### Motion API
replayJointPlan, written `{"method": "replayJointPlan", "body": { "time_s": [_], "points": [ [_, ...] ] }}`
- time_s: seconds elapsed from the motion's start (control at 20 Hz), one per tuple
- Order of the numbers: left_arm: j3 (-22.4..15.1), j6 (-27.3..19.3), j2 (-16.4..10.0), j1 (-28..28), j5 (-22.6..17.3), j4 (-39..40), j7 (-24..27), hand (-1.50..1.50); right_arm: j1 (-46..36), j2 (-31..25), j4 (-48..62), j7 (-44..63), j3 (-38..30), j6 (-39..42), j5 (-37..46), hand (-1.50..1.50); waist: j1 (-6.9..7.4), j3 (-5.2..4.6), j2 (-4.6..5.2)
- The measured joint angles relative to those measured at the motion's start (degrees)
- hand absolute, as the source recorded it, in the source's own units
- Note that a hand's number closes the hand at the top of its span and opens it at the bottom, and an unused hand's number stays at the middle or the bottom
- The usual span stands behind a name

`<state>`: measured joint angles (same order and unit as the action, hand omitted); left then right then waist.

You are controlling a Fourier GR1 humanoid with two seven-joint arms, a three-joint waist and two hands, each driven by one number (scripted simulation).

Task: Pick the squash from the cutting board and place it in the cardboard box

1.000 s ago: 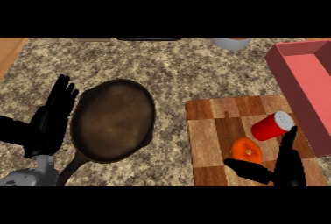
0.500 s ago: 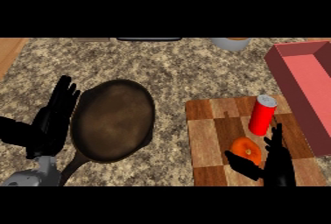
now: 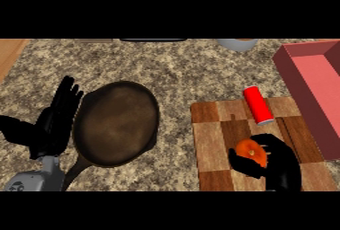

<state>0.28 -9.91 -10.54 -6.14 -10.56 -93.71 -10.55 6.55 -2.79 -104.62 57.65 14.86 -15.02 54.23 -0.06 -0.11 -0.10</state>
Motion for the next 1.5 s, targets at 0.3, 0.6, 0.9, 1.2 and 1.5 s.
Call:
{"method": "replayJointPlan", "body": {
  "time_s": [0.3, 0.6, 0.9, 1.2, 1.5],
  "points": [
    [-1.16, 0.23, 0.68, 0.62, 0.74, -1.72, -0.80, 0.00, -5.63, -2.44, 1.79, -3.05, 5.39, 5.64, 4.85, 1.50, 1.41, 0.03, 0.22],
    [-1.49, 1.41, 0.42, -1.24, 0.48, -0.62, -0.84, 0.00, -19.84, -5.99, 8.65, -13.48, 13.90, 17.51, 5.25, 1.50, 3.53, 0.01, 0.69],
    [-0.46, 1.26, 0.09, 0.16, -0.09, -2.57, -2.45, 0.00, -33.61, -4.18, 12.73, -18.27, 15.42, 26.60, 5.08, 1.50, 1.82, 0.06, 0.24],
    [0.36, 0.83, 0.10, 0.71, 0.58, -2.73, -2.14, 0.00, -40.36, -0.01, 7.41, -13.84, 11.56, 27.93, 5.94, 1.50, 0.62, 0.07, 0.02],
    [-0.26, 0.14, 1.30, 0.87, 1.63, -2.07, -1.49, 0.00, -45.80, 0.02, 3.78, -7.86, 4.00, 26.67, 9.86, 1.50, 0.09, 0.08, -0.02]
  ]
}}
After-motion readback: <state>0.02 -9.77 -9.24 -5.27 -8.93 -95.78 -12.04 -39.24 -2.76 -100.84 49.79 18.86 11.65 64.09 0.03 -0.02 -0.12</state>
